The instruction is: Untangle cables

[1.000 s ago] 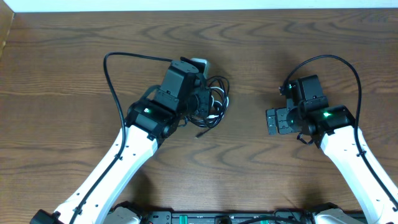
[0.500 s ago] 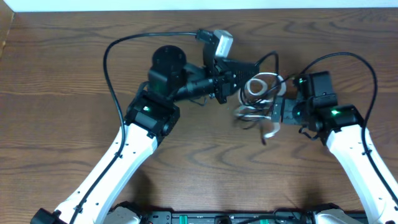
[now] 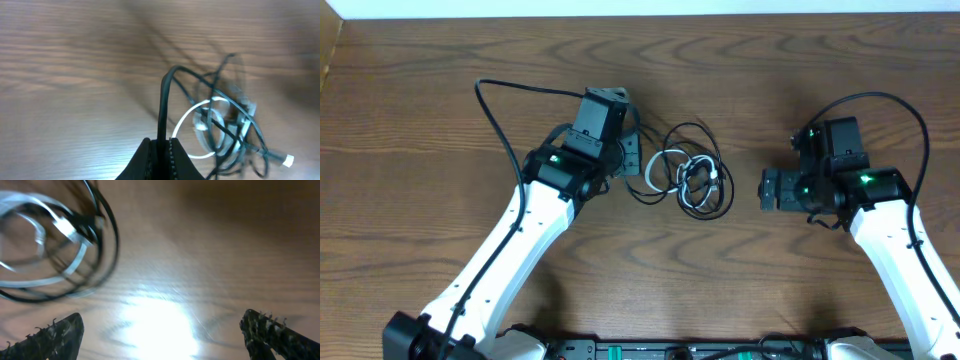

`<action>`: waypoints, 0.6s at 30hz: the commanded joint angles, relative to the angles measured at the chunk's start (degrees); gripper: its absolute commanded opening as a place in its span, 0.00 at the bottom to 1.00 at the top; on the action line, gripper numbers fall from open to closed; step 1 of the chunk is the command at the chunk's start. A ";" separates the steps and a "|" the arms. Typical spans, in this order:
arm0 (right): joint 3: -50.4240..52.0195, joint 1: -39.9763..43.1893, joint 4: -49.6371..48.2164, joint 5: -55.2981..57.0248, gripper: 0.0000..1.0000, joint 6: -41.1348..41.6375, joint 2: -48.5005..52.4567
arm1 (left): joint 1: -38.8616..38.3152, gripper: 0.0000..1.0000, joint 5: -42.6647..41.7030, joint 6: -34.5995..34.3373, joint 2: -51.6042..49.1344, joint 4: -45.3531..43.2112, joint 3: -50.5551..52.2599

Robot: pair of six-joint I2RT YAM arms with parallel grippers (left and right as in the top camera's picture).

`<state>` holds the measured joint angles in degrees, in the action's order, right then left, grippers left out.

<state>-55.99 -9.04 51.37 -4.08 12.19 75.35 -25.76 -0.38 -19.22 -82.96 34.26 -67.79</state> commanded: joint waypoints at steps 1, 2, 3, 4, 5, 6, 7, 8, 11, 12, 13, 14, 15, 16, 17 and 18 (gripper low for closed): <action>-0.72 0.33 2.25 2.54 0.98 -5.51 -1.75 | 0.09 0.08 10.08 1.64 -2.67 0.94 -0.37; -0.72 0.35 2.43 2.64 0.99 -5.62 -2.23 | 0.09 0.07 10.08 1.64 -3.32 1.11 -0.37; -0.72 0.37 2.43 2.64 0.99 -5.62 -2.67 | 0.09 0.08 10.08 1.64 -3.98 1.36 -0.37; -0.74 0.39 2.32 2.64 0.99 -5.62 -3.78 | 0.09 0.08 10.10 1.64 -4.63 1.73 -0.37; -0.81 0.39 2.32 2.64 0.99 -5.64 -4.33 | 0.09 0.08 10.10 1.64 -4.83 1.95 -0.37; -0.90 0.39 2.36 2.64 0.99 -5.64 -5.01 | 0.09 0.08 10.10 1.64 -4.83 1.97 -0.35; -0.96 0.39 2.43 2.64 0.99 -5.68 -5.62 | 0.09 0.08 10.10 1.64 -4.83 1.97 -0.37; -0.96 0.39 2.49 2.64 0.99 -6.10 -6.60 | 0.09 0.08 10.10 1.64 -4.79 1.95 -0.37; -0.96 0.39 2.67 3.17 0.99 -6.71 -9.01 | 0.09 0.08 10.10 1.66 -4.79 2.08 -0.37; -0.96 0.39 2.62 3.78 0.99 -6.71 -9.66 | 0.09 0.08 10.12 1.66 -4.79 2.21 -0.37; -0.96 0.39 2.47 4.31 0.99 -6.71 -10.08 | 0.09 0.22 10.12 1.66 -4.79 2.40 -0.37; -0.96 0.39 2.34 4.74 0.99 -6.71 -10.32 | 0.09 0.32 10.12 1.66 -4.79 2.62 -0.37; -0.96 0.39 2.01 5.05 0.99 -6.69 -10.43 | 0.09 0.46 10.10 1.66 -4.79 2.95 -0.37; -0.96 0.37 1.84 5.05 0.99 -6.69 -10.43 | 0.09 0.55 10.10 1.66 -4.79 3.10 -0.37; -0.96 0.37 1.62 5.03 0.99 -6.69 -10.43 | 0.09 0.66 10.10 1.66 -4.70 3.34 -0.37; -0.96 0.39 1.49 5.03 0.99 -6.69 -10.43 | 0.09 0.69 10.10 1.66 -4.59 3.50 -0.37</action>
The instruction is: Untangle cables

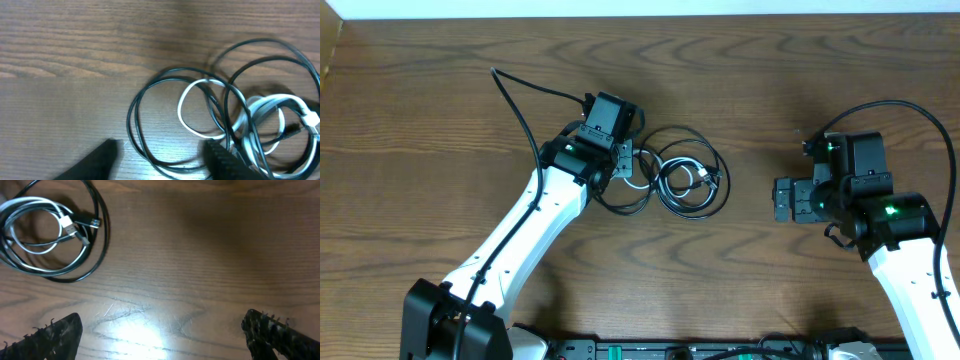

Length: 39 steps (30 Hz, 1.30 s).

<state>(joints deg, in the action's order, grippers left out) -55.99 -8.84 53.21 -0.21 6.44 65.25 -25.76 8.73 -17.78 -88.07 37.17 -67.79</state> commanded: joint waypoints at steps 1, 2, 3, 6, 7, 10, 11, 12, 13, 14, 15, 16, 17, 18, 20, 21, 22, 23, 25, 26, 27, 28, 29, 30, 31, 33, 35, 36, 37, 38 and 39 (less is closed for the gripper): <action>-0.96 0.20 -0.66 1.16 0.99 -0.90 -0.33 | 0.09 0.73 0.98 0.20 0.81 0.87 -0.37; -0.96 0.17 -1.03 1.16 0.99 -0.72 -0.33 | 0.09 0.75 0.98 0.20 1.14 1.14 -0.37; -0.96 0.17 -1.53 1.11 0.99 -0.57 -0.33 | 0.11 0.77 0.98 0.20 1.64 1.44 -0.37; -0.96 0.17 -4.13 -1.09 0.99 0.37 -0.22 | 0.96 0.78 0.96 0.15 4.26 2.80 -0.37; -0.96 0.17 -5.40 -3.39 0.99 0.37 -0.04 | 1.70 0.78 0.94 -0.07 5.40 3.67 -0.37; -0.96 0.13 -8.31 -8.11 0.99 0.37 0.94 | 4.09 0.78 0.42 -0.50 7.74 5.77 -0.37; -0.96 0.09 -8.87 -8.90 0.99 0.37 1.25 | 4.98 0.79 0.09 -0.50 8.24 6.51 -0.37; -0.96 -0.02 -9.73 -9.92 0.99 0.39 1.75 | 5.79 0.78 -0.26 -0.50 8.55 7.06 -0.37; -0.96 -0.22 -10.54 -10.60 0.99 0.37 2.38 | 6.84 0.78 -0.81 -0.59 8.74 7.82 -0.37; -0.96 -0.46 -11.15 -11.08 0.99 0.39 2.93 | 7.91 0.78 -1.22 -1.57 8.74 8.72 -0.37; -0.96 -0.98 -12.00 -11.52 0.99 0.39 3.93 | 9.09 0.79 -1.99 -2.38 8.72 9.66 -0.37; -0.96 -1.33 -12.37 -11.65 0.99 0.42 4.50 | 10.03 0.78 -2.78 -2.75 8.72 10.56 -0.37; -0.96 -2.03 -13.07 -12.02 0.99 0.39 5.55 | 11.04 0.78 -3.69 -2.86 8.72 11.50 -0.37; -0.96 -2.80 -13.68 -12.24 0.99 0.42 6.56 | 11.74 0.78 -4.31 -2.86 8.72 12.09 -0.37; -0.94 -4.57 -14.51 -12.22 0.99 0.39 8.41 | 12.96 0.78 -5.77 -2.84 8.72 13.20 -0.37; -0.96 -5.20 -14.71 -12.22 0.99 0.37 9.05 | 13.14 0.78 -5.75 -2.84 8.72 13.40 -0.37; -0.96 -5.75 -14.86 -12.20 0.99 0.39 9.57 | 13.22 0.78 -5.75 -2.84 8.72 13.57 -0.37; -0.96 -6.36 -14.97 -12.20 0.99 0.37 10.19 | 13.20 0.78 -5.75 -2.84 8.72 13.60 -0.37; -0.96 -7.17 -15.23 -12.17 0.99 0.37 10.91 | 13.20 0.78 -5.75 -2.84 8.72 13.57 -0.37; -0.96 -7.39 -15.28 -12.17 0.99 0.37 11.04 | 13.20 0.78 -5.73 -2.84 8.72 13.55 -0.37; -0.96 -7.43 -15.28 -12.20 0.99 0.37 11.06 | 13.22 0.79 -5.73 -2.84 8.72 13.51 -0.37; -0.96 -7.43 -15.23 -12.17 0.99 0.37 11.06 | 13.20 0.78 -5.73 -2.84 8.72 13.49 -0.37; -0.96 -7.43 -15.23 -12.17 0.99 0.37 11.06 | 13.20 0.79 -5.73 -2.84 8.72 13.51 -0.37; -0.96 -7.43 -15.21 -12.17 0.99 0.37 11.06 | 13.22 0.78 -5.73 -2.84 8.72 13.51 -0.37; -0.96 -7.43 -15.13 -12.15 0.99 0.37 11.06 | 13.20 0.78 -5.73 -2.84 8.72 13.53 -0.37; -0.96 -7.43 -15.06 -12.13 0.99 0.39 11.06 | 13.20 0.79 -5.73 -2.84 8.72 13.60 -0.37; -0.94 -7.39 -14.97 -11.78 0.99 0.39 11.06 | 13.20 0.78 -5.73 -2.84 8.72 13.53 -0.37; -0.96 -7.37 -14.99 -11.28 0.99 0.42 11.06 | 13.20 0.79 -5.73 -2.84 8.72 13.57 -0.37; -0.96 -7.34 -15.06 -10.84 0.99 0.50 11.06 | 13.20 0.78 -5.73 -2.84 8.72 13.57 -0.37; -0.96 -7.34 -15.15 -10.47 0.99 0.81 11.06 | 13.20 0.78 -5.73 -2.84 8.72 13.55 -0.37; -0.96 -7.34 -15.13 -10.49 0.99 0.81 11.06 | 13.20 0.78 -5.73 -2.84 8.72 13.55 -0.37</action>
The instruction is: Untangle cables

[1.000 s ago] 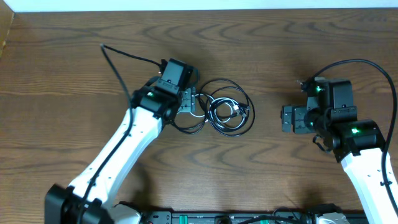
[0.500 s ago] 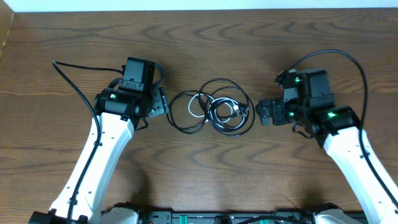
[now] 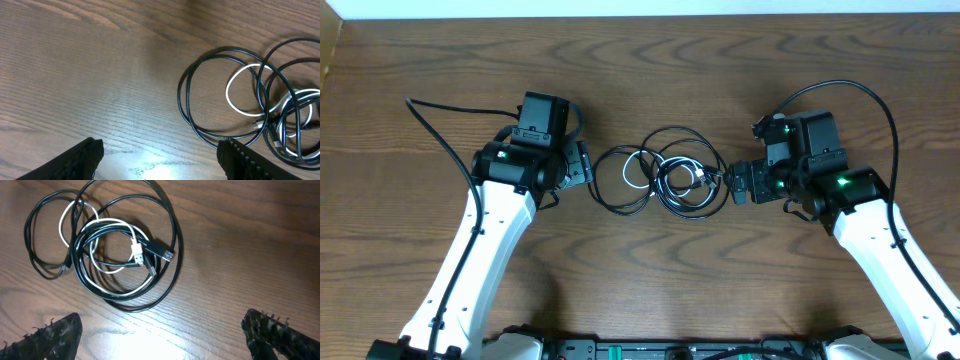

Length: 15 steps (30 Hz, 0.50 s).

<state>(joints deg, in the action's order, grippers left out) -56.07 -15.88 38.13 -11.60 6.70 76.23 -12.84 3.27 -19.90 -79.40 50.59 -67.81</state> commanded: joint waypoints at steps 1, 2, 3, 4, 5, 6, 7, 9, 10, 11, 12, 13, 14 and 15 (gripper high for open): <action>-0.87 -0.31 0.00 0.92 0.99 0.55 0.09 | 0.31 0.79 -0.26 -0.72 0.04 0.09 -0.35; -0.87 -0.31 0.00 0.94 0.99 0.52 0.09 | 0.31 0.78 -0.26 -0.72 0.04 -0.04 -0.35; -0.87 -0.31 0.00 0.96 0.99 0.52 0.09 | 0.28 0.78 -0.26 -0.72 0.04 -0.09 -0.35; -0.87 -0.31 -0.04 0.98 0.99 0.52 0.09 | 0.28 0.79 -0.26 -0.72 0.04 -0.09 -0.35; -0.87 -0.31 -0.13 1.03 0.99 0.52 0.09 | 0.28 0.78 -0.26 -0.72 0.04 -0.11 -0.35; -0.87 -0.31 -0.26 1.16 0.99 0.52 0.09 | 0.28 0.78 -0.26 -0.72 0.04 -0.24 -0.35; -0.87 -0.31 -0.46 1.62 0.99 0.55 0.09 | 0.28 0.78 -0.26 -0.72 0.04 -0.44 -0.35; -0.87 -0.35 -1.40 2.23 0.99 0.52 0.09 | 0.28 0.79 -0.26 -0.72 0.04 -0.94 -0.35; -0.87 -0.35 -2.01 2.23 0.99 0.52 0.09 | 0.28 0.78 -0.26 -0.72 0.04 -0.94 -0.35; -0.87 -0.37 -2.60 2.23 0.99 0.52 0.09 | 0.28 0.78 -0.26 -0.70 0.04 -0.92 -0.35; -0.87 -0.42 -3.21 2.25 0.99 0.52 0.09 | 0.28 0.78 -0.26 -0.72 0.04 -0.83 -0.35; -0.87 -0.46 -4.11 2.25 0.99 0.52 0.09 | 0.28 0.78 -0.24 -0.68 0.04 -0.70 -0.35; -0.87 -0.59 -4.98 2.27 0.99 0.52 0.11 | 0.28 0.78 -0.24 -0.66 0.04 -0.70 -0.35; -0.87 -0.74 -5.75 2.49 0.99 0.50 0.20 | 0.28 0.79 -0.26 -0.48 0.04 -0.70 -0.35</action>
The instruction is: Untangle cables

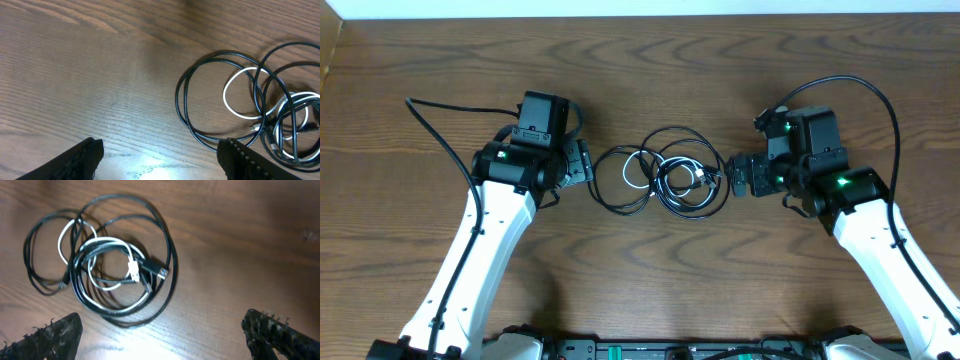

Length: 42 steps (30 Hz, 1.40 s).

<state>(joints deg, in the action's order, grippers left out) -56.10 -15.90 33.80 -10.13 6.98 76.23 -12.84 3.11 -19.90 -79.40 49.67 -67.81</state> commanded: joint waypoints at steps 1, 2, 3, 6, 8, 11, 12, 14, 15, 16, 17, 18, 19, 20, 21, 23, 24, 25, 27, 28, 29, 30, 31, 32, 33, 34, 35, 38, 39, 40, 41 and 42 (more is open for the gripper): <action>-0.85 -0.85 -2.21 1.05 0.99 0.22 0.33 | 0.28 0.78 -0.07 -0.46 0.04 0.17 -0.35; -0.85 -1.07 -2.91 1.20 0.99 0.20 0.61 | 0.28 0.79 -0.07 -0.46 0.04 0.07 -0.35; -0.83 -1.44 -3.63 1.20 0.99 -0.04 1.20 | 0.28 0.79 -0.07 -0.46 0.04 -0.04 -0.35; -0.83 -2.86 -5.05 1.22 0.99 -0.85 4.61 | 0.28 0.79 -0.07 -0.48 0.04 -0.35 -0.35; -0.83 -3.72 -6.34 1.20 0.99 -0.55 7.98 | 0.28 0.79 -0.09 -0.48 0.04 -0.33 -0.35; -0.83 -5.70 -10.23 0.72 0.99 0.33 12.57 | 0.28 0.79 -0.11 -0.50 0.04 -0.24 -0.35; -0.83 -6.67 -11.78 0.74 0.99 0.66 13.73 | 0.28 0.79 -0.11 -0.50 0.04 -0.20 -0.35; -0.83 -8.63 -14.75 0.74 0.99 0.70 15.67 | 0.28 0.79 -0.11 -0.50 0.04 0.00 -0.35; -0.83 -10.27 -16.63 0.79 0.99 0.68 16.94 | 0.28 0.79 -0.11 -0.50 0.04 0.04 -0.35; -0.83 -11.08 -17.46 0.79 0.99 0.68 17.57 | 0.28 0.79 -0.11 -0.50 0.04 0.02 -0.35; -0.83 -12.04 -18.25 0.76 0.99 0.70 18.34 | 0.28 0.79 -0.11 -0.50 0.04 0.00 -0.35; -0.83 -13.25 -18.97 0.76 0.98 0.72 19.26 | 0.28 0.79 -0.11 -0.50 0.04 0.00 -0.35; -0.83 -14.38 -19.54 0.76 0.98 0.90 20.20 | 0.28 0.78 -0.11 -0.50 0.04 0.00 -0.35; -0.83 -15.08 -19.78 0.76 0.98 1.40 20.76 | 0.28 0.79 -0.11 -0.50 0.04 0.00 -0.35; -0.83 -16.41 -19.96 0.74 0.98 1.79 21.59 | 0.28 0.79 -0.11 -0.50 0.04 0.00 -0.35; -0.83 -17.86 -20.20 0.83 0.96 2.16 22.49 | 0.28 0.79 -0.11 -0.50 0.04 0.00 -0.35; -0.83 -18.88 -20.81 1.84 0.94 4.13 23.32 | 0.28 0.79 -0.11 -0.52 0.04 0.00 -0.35; -0.83 -19.39 -21.16 2.82 0.91 6.03 23.82 | 0.28 0.79 -0.11 -0.50 0.04 0.00 -0.35; -0.83 -20.22 -21.73 5.14 0.76 11.82 24.92 | 0.28 0.79 -0.11 -0.50 0.04 0.04 -0.35; -0.83 -20.59 -21.86 5.55 0.72 14.01 25.40 | 0.28 0.79 -0.11 -0.50 0.04 0.04 -0.35; -0.83 -20.85 -22.05 5.53 0.68 15.17 26.01 | 0.28 0.79 -0.11 -0.52 0.04 0.04 -0.35; -0.83 -21.00 -22.08 5.51 0.67 15.93 26.45 | 0.28 0.79 -0.11 -0.52 0.04 0.04 -0.35; -0.83 -21.24 -22.23 5.53 0.66 16.55 27.12 | 0.28 0.79 -0.13 -0.50 0.04 0.04 -0.35; -0.83 -21.68 -22.32 5.49 0.64 17.38 28.26 | 0.28 0.79 -0.11 -0.50 0.04 0.04 -0.35; -0.83 -21.99 -22.29 5.49 0.61 17.90 28.92 | 0.28 0.79 -0.11 -0.52 0.04 0.04 -0.35; -0.83 -22.18 -22.32 5.46 0.56 17.88 29.18 | 0.28 0.78 -0.11 -0.50 0.04 0.02 -0.35; -0.83 -22.45 -22.34 5.51 0.43 17.86 29.29 | 0.28 0.79 -0.11 -0.50 0.04 0.02 -0.35; -1.01 -22.23 -22.60 5.49 0.01 17.86 28.76 | 0.28 0.79 -0.11 -0.50 0.04 0.00 -0.35; -1.03 -21.94 -22.43 5.49 0.01 17.84 28.15 | 0.28 0.79 -0.11 -0.50 0.04 0.00 -0.35; -1.03 -21.55 -22.18 5.49 0.01 17.84 27.26 | 0.28 0.79 -0.11 -0.50 0.04 0.00 -0.35; -1.09 -21.09 -21.92 5.18 0.01 17.84 26.14 | 0.28 0.78 -0.11 -0.50 0.04 0.00 -0.35; -1.36 -20.44 -21.29 4.63 0.01 17.81 24.41 | 0.28 0.79 -0.11 -0.50 0.04 0.00 -0.35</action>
<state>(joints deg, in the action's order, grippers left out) -56.21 -37.80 11.77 -5.50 23.90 104.84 -12.84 3.09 -19.88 -79.40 49.50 -67.81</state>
